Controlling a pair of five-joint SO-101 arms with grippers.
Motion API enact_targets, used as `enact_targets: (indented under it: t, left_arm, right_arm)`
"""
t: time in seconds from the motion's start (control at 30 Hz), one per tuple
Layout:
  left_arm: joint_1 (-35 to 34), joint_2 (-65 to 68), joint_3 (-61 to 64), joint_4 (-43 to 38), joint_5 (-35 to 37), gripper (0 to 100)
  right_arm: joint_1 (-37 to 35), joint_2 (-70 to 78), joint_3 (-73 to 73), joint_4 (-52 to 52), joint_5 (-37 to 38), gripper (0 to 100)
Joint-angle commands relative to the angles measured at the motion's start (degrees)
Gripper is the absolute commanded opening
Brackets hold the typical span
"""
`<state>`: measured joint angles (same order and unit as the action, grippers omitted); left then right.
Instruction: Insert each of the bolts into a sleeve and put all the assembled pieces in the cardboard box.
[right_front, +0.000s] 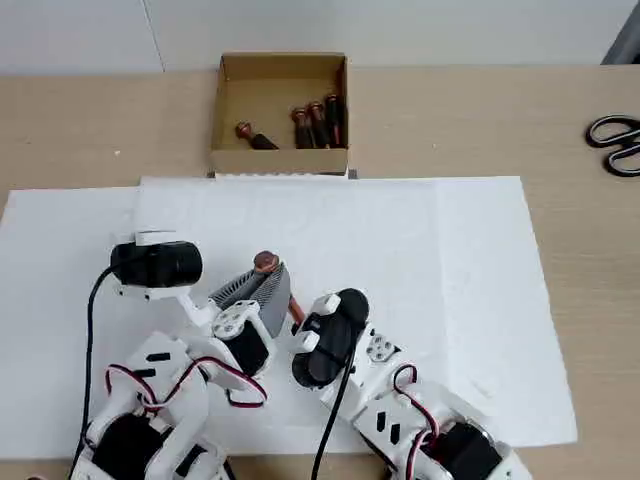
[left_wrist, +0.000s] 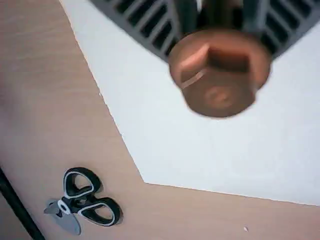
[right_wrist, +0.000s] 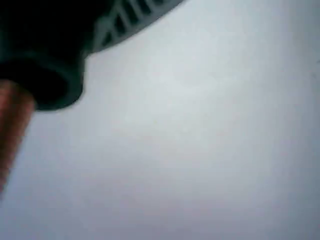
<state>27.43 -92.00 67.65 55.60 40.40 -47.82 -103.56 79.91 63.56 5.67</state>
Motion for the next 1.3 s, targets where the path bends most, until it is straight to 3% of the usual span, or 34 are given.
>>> enact_targets:
  t: [0.0,0.67,0.83,1.07,1.27]
  left_arm:
    - [0.3,-0.3,-3.7,1.0,-0.2,1]
    - [5.1,-0.5,-0.7,9.6,-0.6,1]
    - [6.2,-0.5,-0.7,14.6,-5.1,1]
    - [5.8,-0.4,-0.8,14.0,-7.9,1]
    - [5.8,-0.1,-1.9,15.5,-9.9,25]
  right_arm:
    - [-0.2,-0.2,-0.5,-1.7,0.2,0.2]
    - [-0.2,-0.2,-0.7,-3.6,0.2,0.2]
    - [-0.2,-0.2,-0.8,-4.1,0.2,0.2]
    - [2.1,-0.2,-1.8,-4.1,0.3,0.2]
    - [3.6,-0.2,-1.8,-4.1,0.3,0.2]
